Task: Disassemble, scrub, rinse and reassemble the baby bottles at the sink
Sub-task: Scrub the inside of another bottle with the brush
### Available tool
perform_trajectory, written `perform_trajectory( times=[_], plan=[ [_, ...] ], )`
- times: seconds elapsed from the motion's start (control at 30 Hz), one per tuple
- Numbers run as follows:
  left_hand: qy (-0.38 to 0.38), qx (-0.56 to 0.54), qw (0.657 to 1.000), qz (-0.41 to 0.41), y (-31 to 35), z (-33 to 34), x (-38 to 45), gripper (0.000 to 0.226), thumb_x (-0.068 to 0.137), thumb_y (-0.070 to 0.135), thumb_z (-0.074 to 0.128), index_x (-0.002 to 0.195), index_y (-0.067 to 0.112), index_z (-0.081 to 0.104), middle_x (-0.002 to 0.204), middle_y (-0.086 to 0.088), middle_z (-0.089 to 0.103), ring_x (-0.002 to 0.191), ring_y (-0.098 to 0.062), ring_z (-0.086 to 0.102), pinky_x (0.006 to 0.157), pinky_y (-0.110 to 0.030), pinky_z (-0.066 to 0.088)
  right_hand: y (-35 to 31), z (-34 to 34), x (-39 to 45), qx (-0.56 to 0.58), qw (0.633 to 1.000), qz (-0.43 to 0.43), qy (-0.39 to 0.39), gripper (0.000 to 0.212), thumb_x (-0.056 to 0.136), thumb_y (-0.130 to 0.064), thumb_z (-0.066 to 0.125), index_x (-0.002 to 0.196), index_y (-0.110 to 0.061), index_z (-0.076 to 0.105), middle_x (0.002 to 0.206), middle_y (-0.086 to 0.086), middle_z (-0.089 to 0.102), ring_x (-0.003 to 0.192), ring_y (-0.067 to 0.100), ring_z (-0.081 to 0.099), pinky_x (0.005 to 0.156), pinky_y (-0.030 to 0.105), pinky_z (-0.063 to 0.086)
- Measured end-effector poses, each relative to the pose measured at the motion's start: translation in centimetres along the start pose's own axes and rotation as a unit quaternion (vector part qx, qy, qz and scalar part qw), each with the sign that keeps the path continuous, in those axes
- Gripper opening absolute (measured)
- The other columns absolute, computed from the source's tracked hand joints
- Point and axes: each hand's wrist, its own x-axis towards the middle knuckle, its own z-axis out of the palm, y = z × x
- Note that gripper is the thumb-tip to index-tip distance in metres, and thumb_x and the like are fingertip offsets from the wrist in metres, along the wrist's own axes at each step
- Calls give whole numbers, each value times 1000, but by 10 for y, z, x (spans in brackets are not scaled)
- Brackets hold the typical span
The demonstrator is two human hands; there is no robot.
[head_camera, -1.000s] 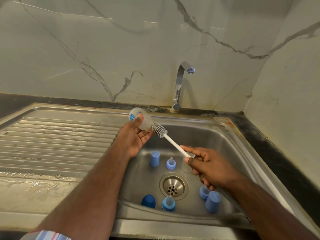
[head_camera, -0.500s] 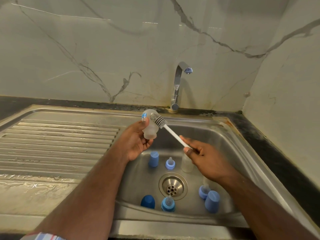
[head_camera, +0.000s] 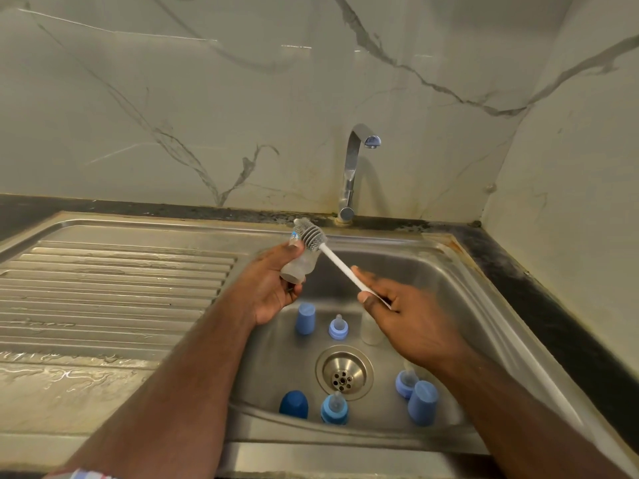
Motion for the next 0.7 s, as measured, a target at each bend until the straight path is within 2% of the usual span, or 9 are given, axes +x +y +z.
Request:
perform_trajectory(
  times=[0.03,0.17,0.23,0.37,0.47,0.53,0.6,0.7],
  plan=[
    [5,4,1000,3,0,0,0,33,80,36,77,107,18,71,83,-2,68,65,-11,58,63,-25,45,2,0,1,-5,1000,2,1,45,104,-40,47,145,-52,37,88,-18,63,62,-4,54,55,9,44],
    [31,29,999,18,-4,3,2,33,88,26,77,119,17,71,104,-9,74,83,-14,62,66,-26,50,11,-5,9,-22,999,33,35,48,104,-41,46,150,-48,35,119,-16,63,79,-1,55,63,7,40],
    [47,32,998,32,-4,5,3,34,89,19,76,121,15,68,110,-10,73,91,-15,64,69,-27,53,9,-5,5,-13,999,19,32,47,103,-42,47,148,-51,34,117,-19,61,78,-2,56,60,8,41],
    [67,52,994,69,-5,6,5,37,85,7,79,119,15,68,111,-9,73,96,-17,68,80,-31,56,6,0,0,-21,1000,2,-1,45,103,-41,48,145,-53,36,94,-15,66,63,-4,57,54,10,45],
    [68,63,992,87,-8,7,7,45,81,-1,80,121,15,68,116,-12,73,98,-20,70,82,-32,58,12,0,6,-42,999,27,7,47,104,-41,48,148,-49,36,119,-13,66,81,4,63,60,11,45],
    [64,52,992,91,-8,8,7,48,82,-6,77,124,13,67,117,-13,71,98,-22,71,81,-32,60,15,-5,9,-43,997,50,30,48,104,-39,47,150,-44,36,127,-9,64,83,4,59,66,13,43],
    [64,53,992,96,-8,8,7,50,81,-9,77,124,14,66,118,-13,70,99,-24,72,80,-34,63,16,-9,7,-26,998,47,42,48,104,-40,47,150,-44,36,126,-8,65,82,4,57,66,14,44],
    [63,66,990,109,-11,7,9,52,78,-12,78,120,15,66,119,-14,69,95,-23,73,76,-33,63,6,-3,-1,-12,1000,18,-3,45,103,-41,49,146,-51,37,109,-16,67,66,2,58,56,11,46]
  ],
)
